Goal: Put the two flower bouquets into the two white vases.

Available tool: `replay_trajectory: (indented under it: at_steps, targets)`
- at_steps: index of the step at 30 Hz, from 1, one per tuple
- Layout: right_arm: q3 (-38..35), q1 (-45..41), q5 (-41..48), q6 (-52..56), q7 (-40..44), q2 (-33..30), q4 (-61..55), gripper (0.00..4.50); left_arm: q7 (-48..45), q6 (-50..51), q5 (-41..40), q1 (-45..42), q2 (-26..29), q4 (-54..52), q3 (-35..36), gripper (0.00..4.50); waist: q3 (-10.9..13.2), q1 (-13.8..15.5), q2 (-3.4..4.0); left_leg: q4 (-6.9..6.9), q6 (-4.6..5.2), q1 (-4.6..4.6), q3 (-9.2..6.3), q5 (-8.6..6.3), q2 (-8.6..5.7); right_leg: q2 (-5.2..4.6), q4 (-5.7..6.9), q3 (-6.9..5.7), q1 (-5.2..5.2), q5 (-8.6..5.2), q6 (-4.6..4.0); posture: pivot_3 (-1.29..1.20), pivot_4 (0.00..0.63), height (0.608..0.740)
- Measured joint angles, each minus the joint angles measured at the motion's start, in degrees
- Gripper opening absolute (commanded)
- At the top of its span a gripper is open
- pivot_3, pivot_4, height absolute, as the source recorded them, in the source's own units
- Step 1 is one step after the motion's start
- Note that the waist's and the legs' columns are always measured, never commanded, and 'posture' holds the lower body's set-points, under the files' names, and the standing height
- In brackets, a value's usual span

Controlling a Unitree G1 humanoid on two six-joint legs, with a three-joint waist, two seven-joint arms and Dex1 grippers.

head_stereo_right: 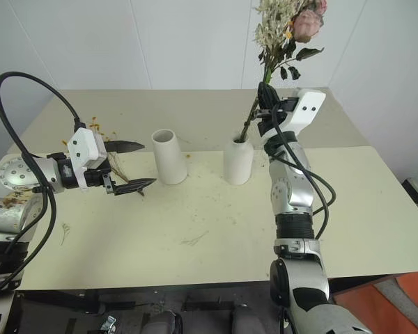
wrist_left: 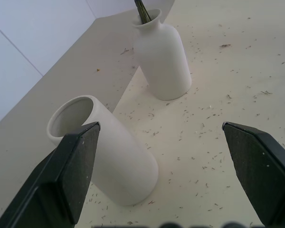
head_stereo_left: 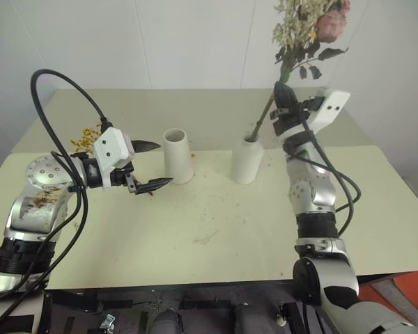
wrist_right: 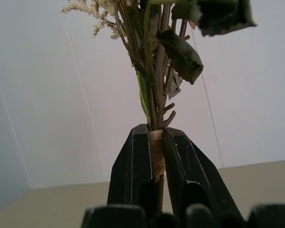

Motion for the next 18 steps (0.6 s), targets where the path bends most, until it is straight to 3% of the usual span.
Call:
replay_trajectory:
  at_steps: [8, 18]
  targets:
    - [-0.7, -0.2, 1.7, 2.9, -0.2, -0.1, 0.2, 0.14, 0.0, 0.0, 0.0, 0.0, 0.0, 0.0, 0.0, 4.50, 0.0, 0.0, 0.00, -0.01, 0.00, -0.02, 0.00, 0.00, 0.00, 0.00, 0.00, 0.00, -0.01, 0.00, 0.00, 0.00, 0.150, 0.740]
    - [5.5, 4.5, -0.8, 2.6, 3.5, 0.2, -8.8, 0.14, -0.1, -0.1, 0.0, -0.1, -0.1, 0.4, 0.0, 4.50, 0.0, 0.0, 0.00, -0.03, 0.00, -0.02, 0.00, 0.00, 0.00, 0.00, 0.00, -0.01, -0.01, 0.00, 0.00, 0.00, 0.150, 0.740]
